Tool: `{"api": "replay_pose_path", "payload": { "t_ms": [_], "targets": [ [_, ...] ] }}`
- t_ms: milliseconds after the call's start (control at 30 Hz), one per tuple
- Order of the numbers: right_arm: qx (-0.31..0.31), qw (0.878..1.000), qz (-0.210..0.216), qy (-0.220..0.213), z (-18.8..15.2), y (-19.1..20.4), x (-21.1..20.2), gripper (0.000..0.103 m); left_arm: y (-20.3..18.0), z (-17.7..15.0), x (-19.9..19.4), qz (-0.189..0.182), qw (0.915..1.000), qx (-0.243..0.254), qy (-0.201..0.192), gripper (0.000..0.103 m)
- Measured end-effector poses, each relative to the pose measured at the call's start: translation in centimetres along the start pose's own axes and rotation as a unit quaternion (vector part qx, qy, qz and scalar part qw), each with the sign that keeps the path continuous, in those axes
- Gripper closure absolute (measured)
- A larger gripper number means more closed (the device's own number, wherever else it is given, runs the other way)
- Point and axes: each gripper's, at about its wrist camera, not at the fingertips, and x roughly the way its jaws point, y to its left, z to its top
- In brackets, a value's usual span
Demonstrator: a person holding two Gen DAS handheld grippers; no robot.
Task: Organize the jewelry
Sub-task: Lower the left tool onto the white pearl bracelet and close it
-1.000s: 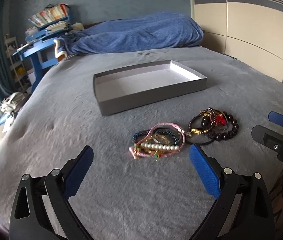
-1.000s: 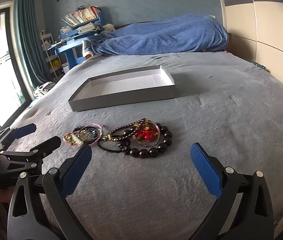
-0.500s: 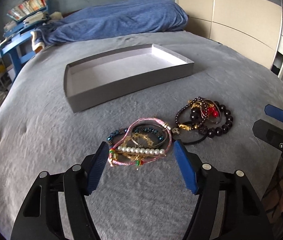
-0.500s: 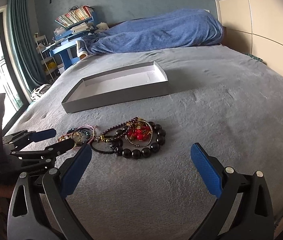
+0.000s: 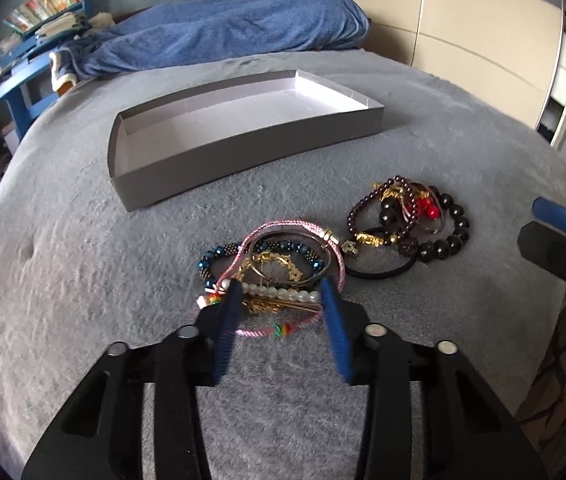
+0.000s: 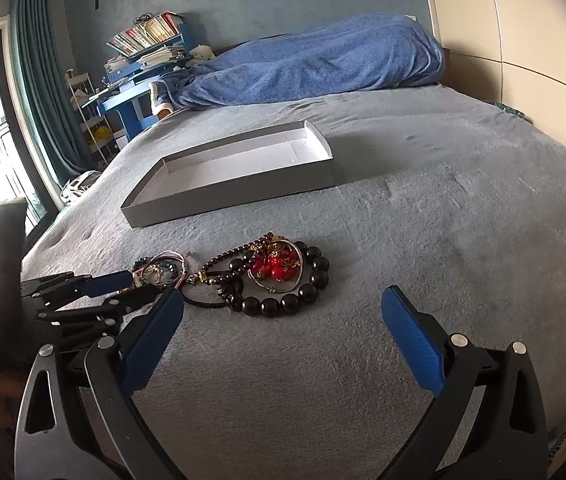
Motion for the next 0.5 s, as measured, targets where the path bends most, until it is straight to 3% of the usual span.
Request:
{"api": "replay_pose_path", "payload": {
  "t_ms": [200, 500],
  "targets": [
    [-0.002, 1.0, -0.001, -0.001, -0.1, 0.0, 0.0, 0.005, 0.4, -0.4, -1.7, -0.012, 0.9995, -0.007, -0.027, 0.084],
    [-0.007, 1.0, -0.002, 0.001, -0.1, 0.3, 0.1, 0.005, 2.1, -1.4, -2.3, -0.011, 0.9991, -0.039, -0.009, 0.089]
  ]
}}
